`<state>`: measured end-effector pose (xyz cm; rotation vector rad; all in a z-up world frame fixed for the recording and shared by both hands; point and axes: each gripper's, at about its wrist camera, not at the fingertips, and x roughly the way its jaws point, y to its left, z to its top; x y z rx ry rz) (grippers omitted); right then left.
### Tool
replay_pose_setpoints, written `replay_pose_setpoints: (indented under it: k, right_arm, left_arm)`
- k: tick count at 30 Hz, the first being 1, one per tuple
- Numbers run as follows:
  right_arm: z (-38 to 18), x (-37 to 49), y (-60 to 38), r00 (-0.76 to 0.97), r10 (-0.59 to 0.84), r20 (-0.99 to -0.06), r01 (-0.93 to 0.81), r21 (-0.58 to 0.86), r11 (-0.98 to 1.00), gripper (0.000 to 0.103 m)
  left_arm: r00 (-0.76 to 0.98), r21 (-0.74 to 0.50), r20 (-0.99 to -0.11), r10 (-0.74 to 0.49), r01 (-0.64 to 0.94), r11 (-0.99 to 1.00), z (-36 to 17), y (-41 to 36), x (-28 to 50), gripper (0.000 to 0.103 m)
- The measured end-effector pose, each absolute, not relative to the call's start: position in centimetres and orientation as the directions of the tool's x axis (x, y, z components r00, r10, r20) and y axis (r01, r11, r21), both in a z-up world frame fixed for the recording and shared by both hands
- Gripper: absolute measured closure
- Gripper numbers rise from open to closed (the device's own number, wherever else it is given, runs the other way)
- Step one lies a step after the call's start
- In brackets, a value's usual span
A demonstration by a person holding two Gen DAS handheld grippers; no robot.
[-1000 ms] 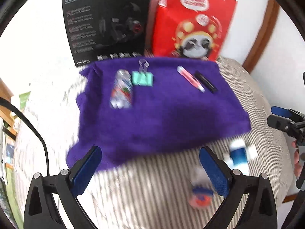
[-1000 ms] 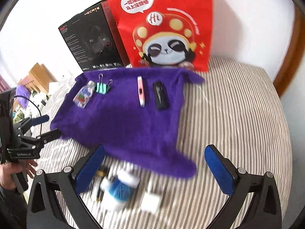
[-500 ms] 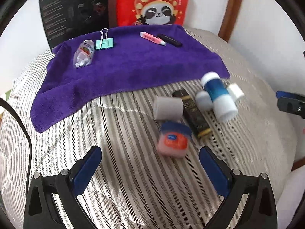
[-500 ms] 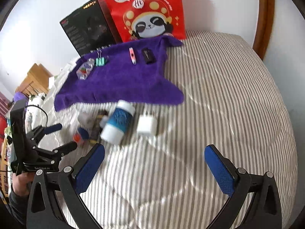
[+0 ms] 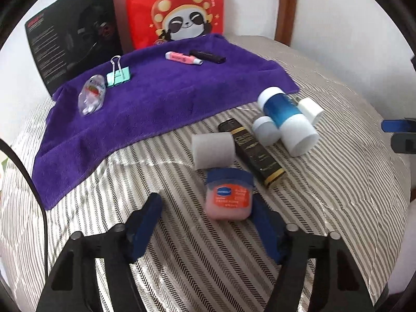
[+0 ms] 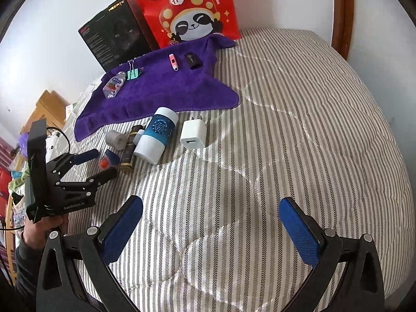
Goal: Organize rigid objects
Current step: 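Grasp the Vaseline jar with the left tool while the right tool approaches the white charger, then grasp the white charger with the right tool while the left tool carries the jar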
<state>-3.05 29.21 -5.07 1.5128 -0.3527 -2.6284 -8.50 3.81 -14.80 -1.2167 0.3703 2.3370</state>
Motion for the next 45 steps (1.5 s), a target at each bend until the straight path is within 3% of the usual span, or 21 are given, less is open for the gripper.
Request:
replay_pose_setpoints:
  k: [8, 24, 30, 32, 36, 38, 43, 45]
  right_arm:
    - [-5.9, -3.6, 28.3, -0.495, -0.198, -0.846, -0.028, 0.243, -0.970, 0.000]
    - [-8.9, -10.5, 27.2, -0.535, -0.099, -0.839, -0.062, 0.156, -0.986, 0.007]
    - [-9.6, -11.4, 25.5, -0.564, -0.043, -0.825, -0.087, 0.112, -0.990, 0.020]
    - [-9.6, -11.4, 25.1, -0.579, -0.029, -0.815, -0.096, 0.104, -0.990, 0.032]
    - [-9.7, -11.3, 24.3, -0.594, 0.021, -0.805, -0.104, 0.050, -0.993, 0.043]
    - [-9.7, -11.0, 24.2, -0.601, 0.039, -0.798, -0.112, 0.035, -0.993, 0.055]
    - [-9.8, -10.8, 24.0, -0.620, 0.066, -0.782, -0.121, 0.013, -0.993, 0.059]
    - [-9.8, -11.0, 23.7, -0.626, 0.059, -0.778, -0.109, 0.012, -0.994, 0.067]
  left_arm:
    - [-0.490, 0.014, -0.811, 0.321, -0.564, -0.826, -14.4, 4.4, -8.1, 0.069]
    - [-0.491, -0.036, -0.812, 0.315, -0.498, -0.867, -14.2, 3.0, -7.6, 0.069]
    - [-0.496, -0.049, -0.813, 0.305, -0.464, -0.885, -14.2, 1.8, -7.7, 0.069]
    - [-0.498, -0.055, -0.813, 0.302, -0.451, -0.891, -14.2, 1.3, -7.7, 0.069]
    - [-0.497, -0.084, -0.808, 0.316, -0.433, -0.897, -14.1, 0.5, -7.6, 0.069]
    - [-0.499, -0.092, -0.806, 0.318, -0.425, -0.900, -14.1, 0.3, -7.6, 0.069]
    - [-0.504, -0.113, -0.799, 0.329, -0.411, -0.904, -14.2, -0.1, -7.5, 0.069]
    - [-0.504, -0.113, -0.799, 0.328, -0.409, -0.906, -14.2, -0.2, -7.5, 0.069]
